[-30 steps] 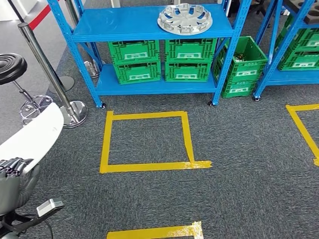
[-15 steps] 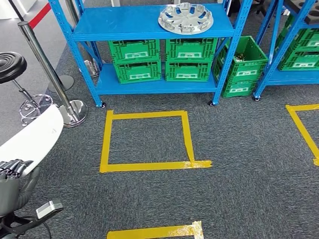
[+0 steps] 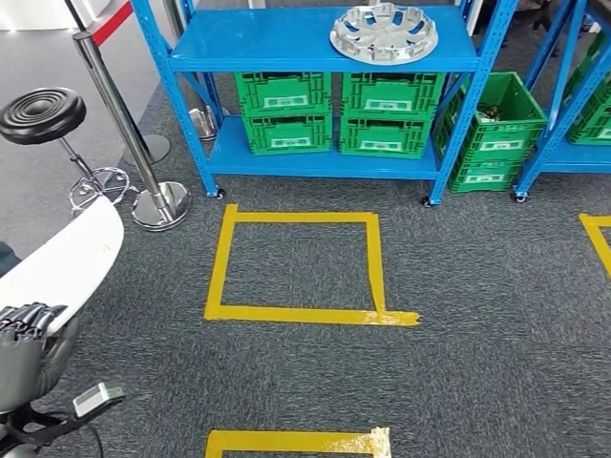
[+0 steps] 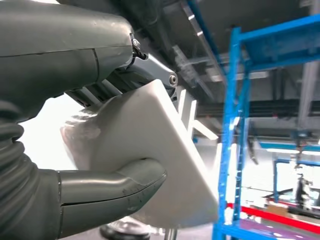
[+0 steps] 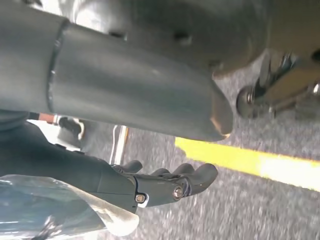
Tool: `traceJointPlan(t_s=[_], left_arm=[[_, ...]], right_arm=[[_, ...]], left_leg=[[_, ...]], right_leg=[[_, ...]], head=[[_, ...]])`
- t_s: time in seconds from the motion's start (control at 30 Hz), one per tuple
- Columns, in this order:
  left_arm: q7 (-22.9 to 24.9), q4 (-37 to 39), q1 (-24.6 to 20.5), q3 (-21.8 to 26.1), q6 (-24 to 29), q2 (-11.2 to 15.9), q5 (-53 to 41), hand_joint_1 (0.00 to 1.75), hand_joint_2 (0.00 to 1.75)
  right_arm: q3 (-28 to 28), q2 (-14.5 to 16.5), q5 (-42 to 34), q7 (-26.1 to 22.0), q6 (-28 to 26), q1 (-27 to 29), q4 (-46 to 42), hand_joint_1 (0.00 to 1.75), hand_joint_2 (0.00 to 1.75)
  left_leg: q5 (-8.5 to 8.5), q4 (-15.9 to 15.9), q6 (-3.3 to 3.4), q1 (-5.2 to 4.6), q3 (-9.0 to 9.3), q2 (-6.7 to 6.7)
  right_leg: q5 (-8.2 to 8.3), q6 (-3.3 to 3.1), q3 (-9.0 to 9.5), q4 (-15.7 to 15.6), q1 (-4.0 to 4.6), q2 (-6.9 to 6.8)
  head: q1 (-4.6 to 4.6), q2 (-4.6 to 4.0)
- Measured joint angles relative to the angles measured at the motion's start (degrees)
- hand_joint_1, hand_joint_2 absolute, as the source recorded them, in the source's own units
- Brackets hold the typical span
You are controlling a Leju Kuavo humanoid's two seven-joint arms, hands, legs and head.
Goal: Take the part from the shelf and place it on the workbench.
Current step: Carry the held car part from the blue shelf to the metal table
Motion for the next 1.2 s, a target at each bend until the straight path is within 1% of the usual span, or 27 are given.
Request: traceJointPlan(t_s=[0.03, 0.1, 0.17, 0.23, 0.27, 0.3, 0.33, 0.4, 0.47, 0.5, 0.53, 0.57, 0.63, 0.67, 0.7, 0.73, 0.77, 0.8, 0.83, 0.87, 0.9, 0.97, 1.0, 1.07, 1.1, 1.13, 1.2], left_arm=[[-0.1, 0.1, 0.0, 0.0, 0.0, 0.0, 0.0, 1.75, 1.75], [-0.2, 0.3, -0.1, 0.0, 0.0, 0.0, 0.0, 1.75, 1.75], [-0.2, 0.4, -0.3, -0.1, 0.0, 0.0, 0.0, 1.75, 1.75], [-0.2, 0.6, -0.4, -0.1, 0.0, 0.0, 0.0, 1.75, 1.75], [-0.2, 0.7, -0.4, -0.2, 0.0, 0.0, 0.0, 1.75, 1.75], [-0.2, 0.8, -0.4, -0.2, 0.0, 0.0, 0.0, 1.75, 1.75], [-0.2, 0.9, -0.4, -0.3, 0.0, 0.0, 0.0, 1.75, 1.75], [-0.2, 0.9, -0.5, -0.3, 0.0, 0.0, 0.0, 1.75, 1.75], [-0.2, 1.0, -0.6, -0.4, 0.0, 0.0, 0.0, 1.75, 1.75], [-0.1, 1.0, -0.6, -0.4, 0.0, 0.0, 0.0, 1.75, 1.75], [-0.1, 1.0, -0.5, -0.4, 0.0, 0.0, 0.0, 1.75, 1.75], [-0.1, 1.0, -0.3, -0.4, 0.0, 0.0, 0.0, 1.75, 1.75], [0.0, 1.1, -0.2, -0.4, 0.0, 0.0, 0.3, 1.75, 1.75], [-0.1, 1.1, -0.2, -0.4, 0.0, 0.0, 0.4, 1.75, 1.75], [-0.1, 1.1, -0.3, -0.5, 0.0, 0.0, 0.6, 1.75, 1.75], [-0.2, 1.1, -0.3, -0.5, 0.0, -0.1, 0.8, 1.75, 1.75], [-0.3, 1.2, -0.3, -0.5, 0.0, -0.1, 1.0, 1.75, 1.75], [-0.5, 1.3, -0.3, -0.5, 0.0, -0.1, 1.0, 1.75, 1.75], [-0.6, 1.3, -0.3, -0.5, 0.0, -0.2, 1.1, 1.75, 1.75], [-0.9, 1.4, -0.4, -0.6, 0.0, -0.2, 1.1, 1.75, 1.75], [-1.2, 1.4, -0.6, -0.6, 0.0, -0.3, 1.1, 1.75, 1.75], [-1.8, 1.4, -1.1, -0.6, 0.0, -0.5, 1.0, 1.75, 1.75], [-2.2, 1.4, -1.4, -0.6, 0.0, -0.6, 1.1, 1.75, 1.75], [-3.2, 1.4, -1.6, -0.6, 0.0, -0.8, 1.1, 1.75, 1.75], [-3.6, 1.4, -1.7, -0.6, 0.0, -0.9, 1.0, 1.75, 1.75], [-4.0, 1.4, -1.9, -0.5, 0.0, -1.0, 1.0, 1.75, 1.75], [-4.4, 1.4, -2.6, -0.4, 0.0, -1.3, 0.7, 1.75, 1.75]], right_arm=[[0.0, 0.0, 0.0, 0.1, 0.0, 0.0, 0.0, 0.0, 0.0], [0.1, -0.1, 0.0, 0.4, 0.0, 0.0, 0.0, 0.0, 0.0], [0.2, -0.1, 0.0, 0.4, 0.0, 0.1, 0.0, 0.0, 0.0], [0.3, -0.1, 0.0, 0.4, 0.0, 0.1, 0.0, 0.0, 0.0], [0.3, -0.1, 0.0, 0.5, 0.0, 0.1, 0.0, 0.0, 0.0], [0.3, -0.1, 0.0, 0.5, 0.0, 0.1, 0.0, 0.0, 0.0], [0.4, -0.1, 0.0, 0.5, 0.0, 0.1, 0.0, 0.0, 0.0], [0.4, -0.1, 0.1, 0.5, 0.0, 0.0, 0.0, 0.0, 0.0], [0.4, -0.1, 0.4, 0.5, 0.0, 0.0, 0.0, 0.0, 0.0], [0.5, -0.1, 0.6, 0.4, -0.1, 0.0, 0.0, 0.0, 0.0], [0.6, -0.1, 0.8, 0.4, -0.1, 0.0, 0.0, 0.0, 0.0], [0.8, -0.1, 0.9, 0.4, -0.2, -0.1, 0.0, 0.0, 0.0], [1.2, -0.1, 1.2, 0.4, -0.3, -0.1, 0.0, 0.0, 0.0], [1.4, -0.1, 1.3, 0.6, -0.4, 0.0, 0.0, 0.0, 0.0], [1.5, -0.1, 1.4, 0.9, -0.5, 0.0, 0.0, 0.0, 0.0], [1.6, -0.1, 1.5, 1.2, -0.6, 0.1, 0.0, 0.0, 0.0], [1.7, -0.1, 1.5, 1.5, -0.7, 0.2, 0.0, 0.0, 0.0], [1.9, -0.1, 1.5, 1.7, -0.8, 0.3, 0.0, 0.0, 0.0], [2.0, -0.2, 1.5, 1.8, -0.9, 0.3, 0.0, 0.0, 0.0], [2.1, -0.2, 1.5, 1.9, -1.1, 0.3, 0.0, 0.0, 0.0], [2.2, -0.3, 1.4, 2.0, -1.2, 0.3, 0.0, 0.0, 0.0], [2.4, -0.4, 1.3, 2.0, -1.4, 0.2, 0.0, 0.0, 0.0], [2.5, -0.5, 1.2, 2.0, -1.5, 0.1, 0.0, 0.0, 0.0], [2.7, -0.5, 1.0, 1.9, -1.6, 0.0, 0.0, 0.0, 0.0], [2.8, -0.5, 0.9, 1.9, -1.7, 0.0, 0.0, 0.0, 0.0], [2.8, -0.6, 0.8, 1.8, -1.8, 0.0, 0.0, 0.0, 0.0], [2.9, -0.6, 0.7, 1.7, -1.8, 0.0, 0.0, 0.0, 0.0]], left_leg=[[0.14, 0.0, -0.23, 0.14, -0.18, -0.37], [-0.87, 1.6, -0.44, 0.24, -1.06, 0.74], [-4.38, 7.6, -0.29, 0.08, -3.6, 3.13], [-7.76, 15.1, -0.01, -0.04, -6.62, 4.07], [-8.2, 16.9, 0.23, -0.1, -7.16, 4.16], [-7.6, 16.5, 0.54, -0.23, -6.66, 4.25], [-6.15, 14.0, 0.92, -0.46, -5.13, 4.58], [-3.39, 6.4, 1.74, -1.38, -0.95, 7.35], [-2.61, 2.0, 2.28, -2.34, 1.12, 9.72], [-2.74, 1.6, 2.41, -2.66, 1.09, 9.74], [-2.52, 1.3, 2.6, -2.7, 1.02, 8.94], [-2.28, 1.0, 2.82, -2.65, 1.05, 8.22], [-1.78, 0.4, 3.47, -2.37, 1.2, 6.79], [-1.62, 0.2, 3.72, -2.28, 1.16, 6.11], [-1.54, 0.2, 3.95, -2.28, 1.03, 5.37], [-1.48, 0.2, 4.09, -2.33, 0.9, 4.59], [-1.42, 0.2, 4.16, -2.38, 0.82, 3.78], [-1.35, 0.3, 4.18, -2.42, 0.78, 2.92], [-1.28, 0.3, 4.14, -2.44, 0.78, 2.04], [-1.22, 0.3, 4.06, -2.42, 0.79, 1.19], [-1.17, 0.4, 3.9, -2.47, 0.73, 0.45], [-1.0, 0.7, 3.4, -2.38, 0.38, -0.92], [-0.86, 0.7, 3.02, -2.27, 0.16, -1.6], [-0.55, 0.7, 2.3, -1.96, -0.2, -2.65], [-0.81, 1.1, 2.0, -1.97, -0.48, -2.0], [-1.65, 2.3, 1.73, -2.02, -1.11, -0.68], [-4.82, 8.0, 1.16, -1.97, -3.63, 2.72]], right_leg=[[0.06, -0.6, 0.0, 0.3, 0.1, -0.74], [0.35, -1.43, -0.01, 0.4, 0.3, -2.0], [0.56, -2.03, -0.22, 0.4, 0.71, -3.41], [0.6, -2.36, -0.47, 0.4, 1.29, -4.95], [0.58, -2.48, -0.55, 0.4, 1.54, -5.73], [0.56, -2.57, -0.59, 0.4, 1.74, -6.46], [0.53, -2.64, -0.57, 0.4, 1.87, -7.14], [0.42, -2.59, -0.43, 0.4, 2.09, -8.38], [0.32, -2.27, -0.37, 0.3, 2.26, -9.57], [0.3, -2.06, -0.3, 0.2, 2.31, -10.22], [0.26, -1.8, -0.16, 0.0, 2.23, -10.84], [0.01, -1.51, -0.1, 0.1, 2.12, -10.36], [-1.85, -1.03, -1.1, 2.5, 1.88, -7.2], [-3.52, -0.94, -2.52, 5.4, 1.79, -5.18], [-5.29, -0.92, -4.29, 9.1, 1.77, -4.1], [-6.64, -0.9, -6.05, 12.6, 1.77, -3.7], [-7.05, -0.89, -7.23, 14.7, 1.79, -3.59], [-6.34, -0.93, -7.42, 14.8, 1.79, -3.53], [-4.62, -1.02, -6.51, 12.8, 1.79, -3.32], [-2.37, -1.19, -4.79, 9.1, 1.77, -2.55], [-0.69, -1.38, -2.98, 5.3, 1.71, -1.16], [0.74, -1.69, -0.69, 0.2, 1.65, 0.99], [0.58, -1.84, -0.31, -0.5, 1.73, 1.2], [0.94, -2.35, 0.24, -1.0, 1.79, -0.07], [1.21, -2.65, 0.54, -1.4, 1.72, -0.81], [1.47, -2.9, 0.73, -1.7, 1.61, -1.61], [1.63, -3.12, 0.94, -2.1, 1.62, -3.33]], head=[[-0.12, 0.01], [-0.26, 0.0], [-0.5, 0.0], [-0.58, 0.01], [-0.57, 0.01], [-0.56, 0.0], [-0.56, 0.0], [-0.56, -0.01], [-0.57, 0.0], [-0.6, 0.01], [-0.62, 0.01], [-0.6, 0.01], [-0.44, 0.02], [-0.33, 0.01], [-0.28, 0.0], [-0.23, 0.0], [-0.24, -0.01], [-0.23, 0.0], [-0.22, 0.0], [-0.22, 0.0], [-0.23, 0.0], [-0.27, 0.0], [-0.28, 0.01], [-0.27, 0.0], [-0.36, 0.0], [-0.49, 0.0], [-0.71, 0.01]])
